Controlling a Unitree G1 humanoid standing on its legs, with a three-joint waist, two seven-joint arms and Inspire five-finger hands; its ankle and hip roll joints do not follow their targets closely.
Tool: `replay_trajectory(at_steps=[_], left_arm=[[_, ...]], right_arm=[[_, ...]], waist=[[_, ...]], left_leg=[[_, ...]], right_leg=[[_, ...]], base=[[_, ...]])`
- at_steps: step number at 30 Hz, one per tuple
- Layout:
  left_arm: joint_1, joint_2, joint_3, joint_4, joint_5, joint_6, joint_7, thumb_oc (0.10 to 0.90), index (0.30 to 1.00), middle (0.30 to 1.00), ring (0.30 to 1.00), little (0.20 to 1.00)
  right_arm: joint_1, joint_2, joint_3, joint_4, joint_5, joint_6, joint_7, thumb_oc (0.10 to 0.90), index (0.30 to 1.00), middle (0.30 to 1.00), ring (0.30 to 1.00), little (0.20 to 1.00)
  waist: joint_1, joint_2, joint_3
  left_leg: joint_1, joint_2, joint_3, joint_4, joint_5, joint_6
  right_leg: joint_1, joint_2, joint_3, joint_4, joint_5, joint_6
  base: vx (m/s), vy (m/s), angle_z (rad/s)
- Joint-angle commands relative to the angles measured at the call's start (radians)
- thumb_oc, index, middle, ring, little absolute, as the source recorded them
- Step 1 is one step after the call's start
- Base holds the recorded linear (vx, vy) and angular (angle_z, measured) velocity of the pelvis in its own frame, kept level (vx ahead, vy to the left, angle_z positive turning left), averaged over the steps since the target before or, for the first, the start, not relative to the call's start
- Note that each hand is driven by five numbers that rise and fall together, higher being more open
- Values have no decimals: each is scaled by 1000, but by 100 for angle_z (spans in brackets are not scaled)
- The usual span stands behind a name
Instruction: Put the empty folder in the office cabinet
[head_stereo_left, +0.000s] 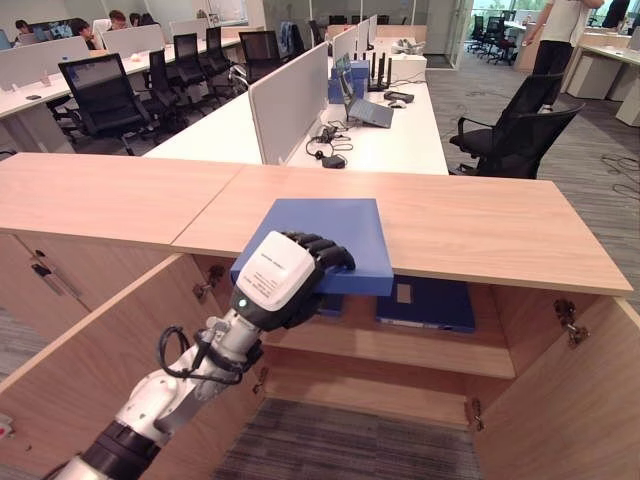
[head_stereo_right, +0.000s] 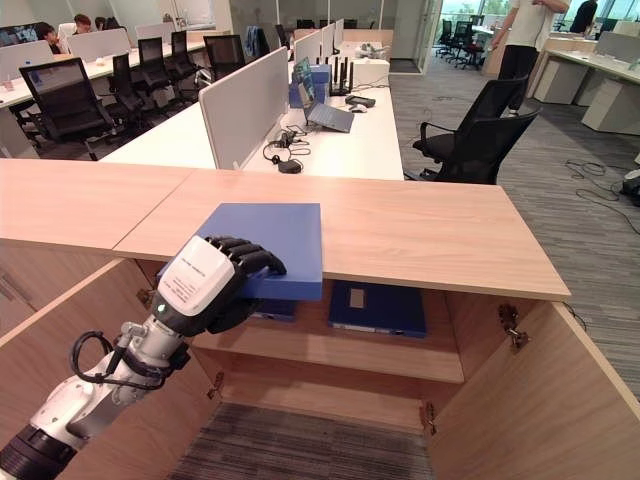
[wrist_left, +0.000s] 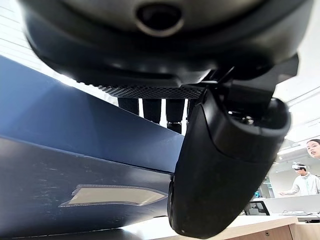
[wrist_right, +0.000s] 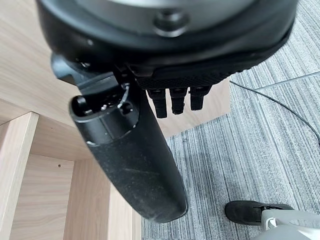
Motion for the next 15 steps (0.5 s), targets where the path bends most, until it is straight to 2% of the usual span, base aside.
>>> replay_trajectory(at_steps=[1, 6, 7, 8, 10, 11, 12, 14, 15], left_arm=[[-60, -21, 121, -60, -86, 14, 20, 400, 300, 300, 300, 300], [-50, -74, 213, -133, -185, 15, 37, 400, 300, 300, 300, 300], [-45, -115, 259, -183, -276, -2, 34, 400, 300, 300, 300, 300], [-41, -116, 264, -188, -282, -1, 28, 400, 300, 300, 300, 300], [-48, -157, 298, -228, -405, -23, 47, 400, 300, 300, 300, 300], [-53, -216, 333, -289, -612, -67, 42, 400, 300, 300, 300, 300], [-52, -217, 337, -293, -617, -66, 37, 400, 300, 300, 300, 300], [-51, -271, 365, -341, -903, -121, -43, 400, 300, 300, 300, 300], [-67, -286, 368, -357, -1044, -123, -99, 400, 300, 300, 300, 300]], right_arm=[[-53, -25, 27, -12, -44, -26, -14, 800, 900, 900, 900, 900], [-50, -16, 29, 2, -44, -19, -12, 800, 900, 900, 900, 900], [-51, -9, 38, -1, -44, -18, -5, 800, 900, 900, 900, 900], [-52, -11, 39, -1, -44, -17, -5, 800, 900, 900, 900, 900], [-51, -6, 54, -5, -50, -15, -2, 800, 900, 900, 900, 900], [-59, -4, 66, -18, -50, -12, 0, 800, 900, 900, 900, 900], [-60, -6, 66, -18, -50, -11, 0, 800, 900, 900, 900, 900], [-73, -6, 67, -30, -44, -5, 1, 800, 900, 900, 900, 900], [-84, -6, 65, -42, -28, -4, 8, 800, 900, 900, 900, 900]], waist=[[1, -26, 22], [9, -26, 20], [14, -26, 21], [13, -25, 21], [17, -26, 21], [24, -24, 25], [22, -23, 25], [28, -19, 24], [29, -15, 24]], left_leg=[[70, 57, 33, -2, -141, -45], [65, 56, 27, -2, -136, -45], [63, 55, 25, -2, -133, -45], [63, 55, 25, -2, -133, -45], [59, 54, 25, -2, -130, -46], [64, 54, 26, -2, -135, -46], [60, 52, 25, -2, -129, -45], [59, 52, 24, -2, -131, -45], [51, 48, 18, -2, -124, -42]], right_leg=[[-45, -55, -8, 44, -65, 56], [-44, -55, -12, 44, -66, 53], [-44, -56, -15, 39, -61, 52], [-44, -56, -15, 38, -60, 52], [-44, -57, -15, 34, -57, 52], [-39, -55, -13, 32, -60, 50], [-43, -57, -14, 32, -54, 51], [-41, -57, -14, 28, -55, 50], [-45, -61, -19, 27, -48, 52]], base=[[0, 0, 0], [0, 0, 0], [0, 0, 0], [0, 0, 0], [0, 0, 0], [0, 0, 0], [0, 0, 0], [0, 0, 0], [0, 0, 0]])
